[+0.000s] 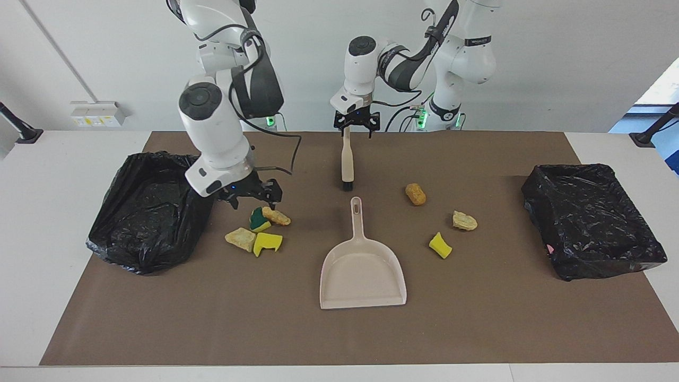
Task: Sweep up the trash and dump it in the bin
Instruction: 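Grasp the dustpan handle with the right gripper and drag it closer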
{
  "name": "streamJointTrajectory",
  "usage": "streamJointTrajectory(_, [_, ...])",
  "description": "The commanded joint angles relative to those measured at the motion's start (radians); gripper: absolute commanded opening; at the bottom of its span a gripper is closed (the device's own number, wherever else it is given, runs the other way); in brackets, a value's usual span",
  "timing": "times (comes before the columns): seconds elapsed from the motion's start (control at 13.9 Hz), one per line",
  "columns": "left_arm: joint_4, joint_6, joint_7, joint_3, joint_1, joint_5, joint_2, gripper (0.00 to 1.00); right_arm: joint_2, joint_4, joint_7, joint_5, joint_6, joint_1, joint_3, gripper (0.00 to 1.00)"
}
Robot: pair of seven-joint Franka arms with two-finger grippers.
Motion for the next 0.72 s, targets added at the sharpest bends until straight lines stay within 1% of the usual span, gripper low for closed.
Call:
streamJointTrajectory(0.0, [-0.015, 0.028, -0.018, 0.018, -0.053, -0.016, 0.021, 1.00, 0.093, 0.081, 0.121, 0.057, 0.019, 0.047, 0.002, 1.00])
streamJointTrajectory(0.22, [-0.017, 0.028, -0.018, 0.017, -0.056, -0.016, 0.021, 0.97, 0.182, 0.152, 0.208, 0.057, 0.065, 0.145, 0.002, 1.00])
streamJointTrajectory(0.36, [-0.017, 0.028, -0.020, 0.017, -0.071, -0.016, 0.023, 0.86, 0.227, 0.177, 0.222, 0.057, 0.119, 0.186, 0.002, 1.00])
streamJointTrajectory(0.43, [-0.017, 0.026, -0.035, 0.017, -0.083, -0.016, 0.023, 0.64, 0.244, 0.183, 0.222, 0.059, 0.147, 0.189, 0.014, 1.00])
streamJointTrajectory(0.5, [-0.017, 0.026, -0.044, 0.017, -0.089, -0.016, 0.026, 0.56, 0.264, 0.193, 0.222, 0.056, 0.167, 0.189, 0.047, 1.00])
streamJointTrajectory(0.57, [-0.017, 0.024, -0.045, 0.017, -0.090, -0.016, 0.028, 0.52, 0.284, 0.207, 0.224, 0.056, 0.174, 0.191, 0.055, 1.00])
streamJointTrajectory(0.65, [-0.017, 0.021, -0.045, 0.017, -0.091, -0.016, 0.028, 0.42, 0.289, 0.210, 0.224, 0.056, 0.176, 0.198, 0.055, 1.00])
